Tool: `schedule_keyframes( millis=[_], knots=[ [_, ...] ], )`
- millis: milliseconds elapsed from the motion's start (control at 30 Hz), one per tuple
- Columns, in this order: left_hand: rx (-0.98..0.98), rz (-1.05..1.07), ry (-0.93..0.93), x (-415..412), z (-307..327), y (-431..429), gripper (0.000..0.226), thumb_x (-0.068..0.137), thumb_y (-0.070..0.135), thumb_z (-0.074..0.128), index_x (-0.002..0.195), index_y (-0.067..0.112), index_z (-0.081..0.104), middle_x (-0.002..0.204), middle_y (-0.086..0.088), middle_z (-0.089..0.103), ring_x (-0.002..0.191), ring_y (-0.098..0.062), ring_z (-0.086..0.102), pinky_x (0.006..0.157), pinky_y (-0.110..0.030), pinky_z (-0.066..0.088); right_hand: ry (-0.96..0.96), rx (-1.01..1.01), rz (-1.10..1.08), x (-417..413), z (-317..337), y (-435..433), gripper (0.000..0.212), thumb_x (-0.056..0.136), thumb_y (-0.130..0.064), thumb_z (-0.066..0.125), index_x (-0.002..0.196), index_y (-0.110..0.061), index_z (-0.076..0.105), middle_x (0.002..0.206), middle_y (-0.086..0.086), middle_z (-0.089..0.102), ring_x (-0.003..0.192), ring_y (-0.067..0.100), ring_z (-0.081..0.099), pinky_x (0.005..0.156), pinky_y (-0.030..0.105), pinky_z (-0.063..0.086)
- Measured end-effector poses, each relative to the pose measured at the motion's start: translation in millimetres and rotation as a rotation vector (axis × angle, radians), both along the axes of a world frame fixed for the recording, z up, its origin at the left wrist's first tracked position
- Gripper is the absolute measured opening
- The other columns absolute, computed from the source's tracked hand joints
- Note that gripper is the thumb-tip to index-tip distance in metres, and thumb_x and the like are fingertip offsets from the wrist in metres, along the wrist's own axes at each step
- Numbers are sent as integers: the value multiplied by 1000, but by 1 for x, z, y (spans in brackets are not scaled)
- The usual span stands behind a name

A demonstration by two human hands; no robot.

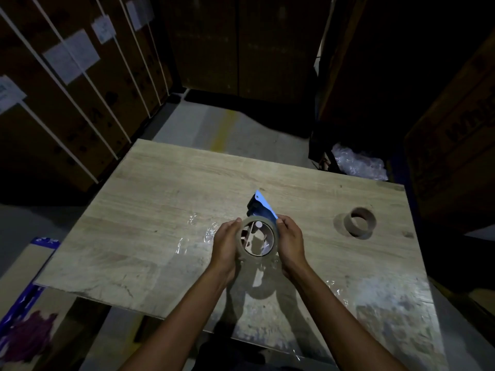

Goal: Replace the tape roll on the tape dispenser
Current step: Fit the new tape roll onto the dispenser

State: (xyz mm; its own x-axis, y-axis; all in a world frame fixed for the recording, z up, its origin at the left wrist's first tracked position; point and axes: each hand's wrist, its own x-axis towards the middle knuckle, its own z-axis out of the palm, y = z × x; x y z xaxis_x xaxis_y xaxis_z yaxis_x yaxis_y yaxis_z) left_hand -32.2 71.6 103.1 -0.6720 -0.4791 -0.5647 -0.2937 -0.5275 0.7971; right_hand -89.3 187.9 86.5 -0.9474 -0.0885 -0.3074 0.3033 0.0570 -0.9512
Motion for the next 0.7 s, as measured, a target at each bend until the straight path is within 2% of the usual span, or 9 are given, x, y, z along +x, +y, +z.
schedule_keyframes(
  millis=[67, 267, 367, 433, 500, 567, 634, 700],
  knots=[
    [112, 4, 48, 3, 2, 0, 24, 97, 13, 57, 115, -2, 63, 94, -15, 71, 70, -19, 71, 58, -27, 57, 3, -6, -67, 2, -6, -1, 23, 100, -11, 47, 94, -8, 69, 88, 9, 70, 80, 21, 63, 74, 35, 49],
    [437, -66, 68, 2, 2, -18, 48, 91, -2, 59, 138, 0, 48, 124, -21, 62, 101, -28, 65, 90, -40, 52, -28, -96, -209, 8, -17, -9, 26, 101, -4, 45, 88, -11, 67, 87, 12, 66, 78, 22, 60, 74, 33, 47],
    [457, -223, 83, 2, 1, -28, 62, 85, -5, 65, 143, -1, 44, 138, -27, 57, 119, -36, 61, 105, -47, 47, -112, -194, -279, 15, -16, -15, 25, 101, -3, 43, 88, -8, 64, 84, 9, 65, 72, 17, 60, 68, 28, 49],
    [437, -279, 95, 2, 0, -33, 72, 79, -6, 71, 145, 3, 43, 136, -26, 59, 118, -36, 63, 102, -47, 51, -209, -294, -299, 18, -16, -20, 18, 98, -9, 47, 96, -3, 64, 87, 12, 66, 73, 20, 62, 66, 27, 52],
    [379, -323, 113, 4, -2, -36, 83, 74, -4, 77, 147, 9, 41, 136, -23, 60, 116, -36, 65, 97, -46, 54, -296, -344, -265, 20, -18, -24, 27, 86, -24, 56, 100, -3, 66, 96, 19, 67, 84, 30, 64, 77, 38, 51],
    [295, -373, 150, 6, -4, -38, 91, 69, -2, 79, 149, 13, 39, 137, -20, 60, 120, -36, 63, 95, -47, 55, -294, -255, -205, 17, -16, -26, 30, 78, -29, 58, 92, -4, 68, 94, 21, 67, 87, 34, 63, 79, 45, 51],
    [211, -413, 197, 7, -3, -42, 93, 67, -4, 79, 149, 15, 39, 135, -18, 62, 121, -35, 63, 93, -45, 56, -166, -59, -141, 13, -10, -27, 20, 88, -20, 56, 89, -5, 69, 91, 13, 70, 86, 32, 66, 76, 43, 53],
    [123, -448, 233, 6, 1, -47, 94, 66, -5, 81, 148, 17, 41, 132, -16, 64, 121, -34, 63, 95, -44, 55, 4, 128, -117, 9, -1, -27, 17, 94, -15, 55, 98, -12, 71, 97, 3, 73, 91, 22, 68, 80, 39, 56]
  ],
)
